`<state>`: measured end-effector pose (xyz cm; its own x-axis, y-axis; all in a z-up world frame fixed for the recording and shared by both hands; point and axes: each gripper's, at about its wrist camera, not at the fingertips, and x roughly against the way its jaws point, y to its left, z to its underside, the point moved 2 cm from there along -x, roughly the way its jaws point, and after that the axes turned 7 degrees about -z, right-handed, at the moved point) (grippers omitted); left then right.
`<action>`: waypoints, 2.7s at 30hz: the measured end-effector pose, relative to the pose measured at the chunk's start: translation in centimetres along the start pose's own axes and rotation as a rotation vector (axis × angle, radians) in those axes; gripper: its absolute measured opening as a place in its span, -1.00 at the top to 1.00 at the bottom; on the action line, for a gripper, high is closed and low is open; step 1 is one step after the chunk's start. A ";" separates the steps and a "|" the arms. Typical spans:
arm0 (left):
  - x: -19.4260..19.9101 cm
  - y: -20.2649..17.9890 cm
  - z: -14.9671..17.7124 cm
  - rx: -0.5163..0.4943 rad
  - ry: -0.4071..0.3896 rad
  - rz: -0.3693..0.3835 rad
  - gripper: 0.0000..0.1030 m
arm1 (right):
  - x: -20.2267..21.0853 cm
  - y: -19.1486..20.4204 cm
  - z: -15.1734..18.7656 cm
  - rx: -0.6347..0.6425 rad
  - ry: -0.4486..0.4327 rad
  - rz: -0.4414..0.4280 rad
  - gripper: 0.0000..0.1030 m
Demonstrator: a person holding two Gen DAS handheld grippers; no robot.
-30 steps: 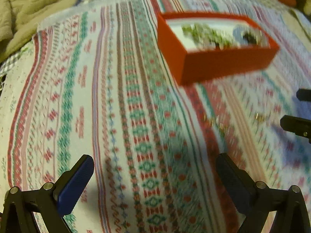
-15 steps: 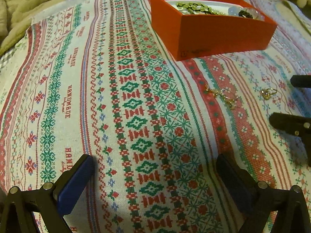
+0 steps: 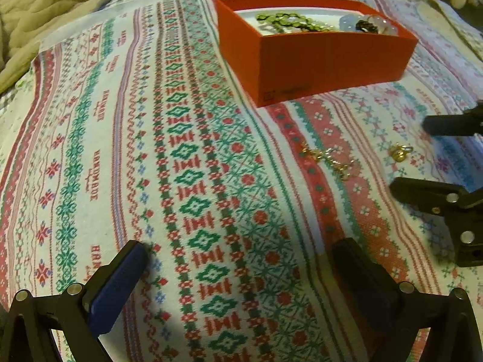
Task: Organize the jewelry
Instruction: 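Grasp a small gold earring with the right tool, then grasp a gold dangle earring with the left tool while the right holds its earring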
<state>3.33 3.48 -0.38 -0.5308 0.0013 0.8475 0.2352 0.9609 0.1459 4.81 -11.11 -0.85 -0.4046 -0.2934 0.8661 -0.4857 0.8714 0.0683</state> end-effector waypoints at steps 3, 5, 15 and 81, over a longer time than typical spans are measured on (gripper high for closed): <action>0.2 -0.4 -0.2 -0.013 -0.008 0.023 -0.95 | -0.1 0.6 -0.6 0.031 0.003 -0.033 -0.27; 0.3 -0.7 -0.5 -0.024 -0.013 0.034 -0.90 | -0.1 0.9 -0.7 0.044 0.004 -0.047 -0.12; 1.0 -1.9 -1.5 -0.053 -0.033 0.111 -0.59 | 0.0 1.2 -1.6 0.057 0.011 -0.080 0.72; -2.2 -5.6 -6.0 -0.036 -0.076 0.208 0.61 | 2.9 -2.2 0.6 -0.051 0.023 -0.026 0.72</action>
<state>8.10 -3.59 -0.02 -0.5274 0.2202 0.8206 0.3737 0.9275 -0.0087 4.21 -14.09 1.25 -0.3744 -0.3072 0.8749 -0.4553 0.8829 0.1152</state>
